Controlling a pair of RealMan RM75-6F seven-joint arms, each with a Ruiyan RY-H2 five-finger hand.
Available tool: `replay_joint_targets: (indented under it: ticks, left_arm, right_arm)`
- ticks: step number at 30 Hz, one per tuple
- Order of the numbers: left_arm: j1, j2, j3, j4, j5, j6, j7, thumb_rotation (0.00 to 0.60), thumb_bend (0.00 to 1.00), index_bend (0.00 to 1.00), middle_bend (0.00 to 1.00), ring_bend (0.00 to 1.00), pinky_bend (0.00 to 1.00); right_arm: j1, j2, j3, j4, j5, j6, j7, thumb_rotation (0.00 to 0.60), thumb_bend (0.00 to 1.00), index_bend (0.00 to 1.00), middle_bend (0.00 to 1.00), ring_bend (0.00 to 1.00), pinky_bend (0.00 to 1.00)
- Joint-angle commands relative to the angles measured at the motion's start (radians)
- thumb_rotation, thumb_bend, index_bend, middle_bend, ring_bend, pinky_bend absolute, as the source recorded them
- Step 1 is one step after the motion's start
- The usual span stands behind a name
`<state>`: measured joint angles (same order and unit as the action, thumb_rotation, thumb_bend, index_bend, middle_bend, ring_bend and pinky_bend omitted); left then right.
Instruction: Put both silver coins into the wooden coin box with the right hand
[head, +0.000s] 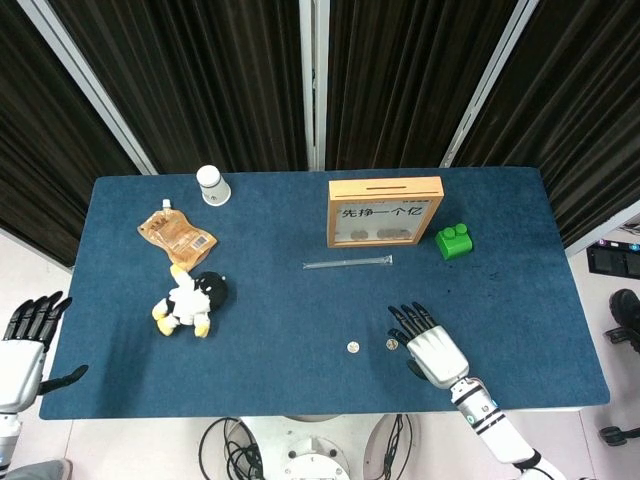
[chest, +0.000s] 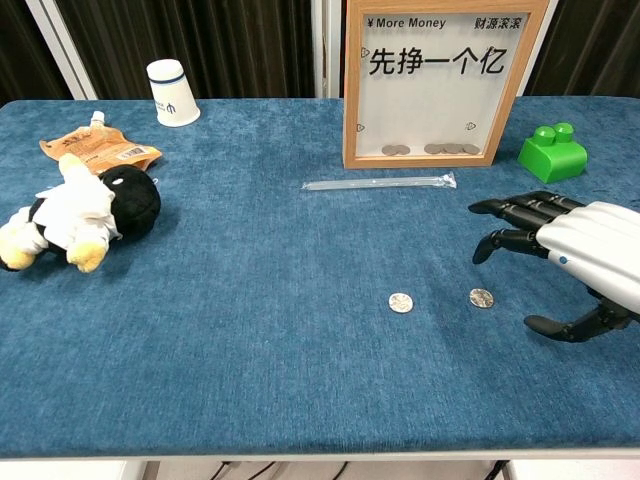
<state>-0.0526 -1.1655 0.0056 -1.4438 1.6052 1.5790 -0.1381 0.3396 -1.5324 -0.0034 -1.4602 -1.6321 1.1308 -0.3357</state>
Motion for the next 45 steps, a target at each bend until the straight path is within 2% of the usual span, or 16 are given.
replay_joint_targets:
  ticks: [1, 19, 22, 25, 45]
  left_arm:
    - [0.002, 0.000, -0.001, 0.004, -0.003, 0.001, -0.005, 0.600, 0.09, 0.06, 0.01, 0.00, 0.00]
    - [-0.002, -0.003, -0.004, 0.029, -0.010, -0.009, -0.035, 0.600, 0.09, 0.06, 0.01, 0.00, 0.00]
    - [-0.002, -0.004, -0.003, 0.032, -0.011, -0.011, -0.038, 0.600, 0.08, 0.06, 0.01, 0.00, 0.00]
    - [-0.002, -0.006, -0.004, 0.036, -0.012, -0.011, -0.041, 0.600, 0.08, 0.06, 0.01, 0.00, 0.00]
    - [-0.005, -0.001, -0.006, 0.035, -0.013, -0.014, -0.045, 0.600, 0.08, 0.06, 0.01, 0.00, 0.00]
  right_arm:
    - [0.010, -0.016, 0.001, 0.019, 0.009, -0.008, 0.008, 0.600, 0.22, 0.30, 0.00, 0.00, 0.00]
    - [0.042, -0.080, 0.001, 0.096, 0.039, -0.013, 0.025, 0.600, 0.24, 0.40, 0.00, 0.00, 0.00]
    - [0.044, -0.084, -0.002, 0.101, 0.041, -0.011, 0.028, 0.600, 0.27, 0.41, 0.00, 0.00, 0.00]
    - [0.046, -0.086, -0.004, 0.105, 0.043, -0.009, 0.028, 0.600, 0.30, 0.41, 0.00, 0.00, 0.00]
    - [0.058, -0.095, -0.013, 0.114, 0.069, -0.015, 0.022, 0.600, 0.30, 0.41, 0.00, 0.00, 0.00]
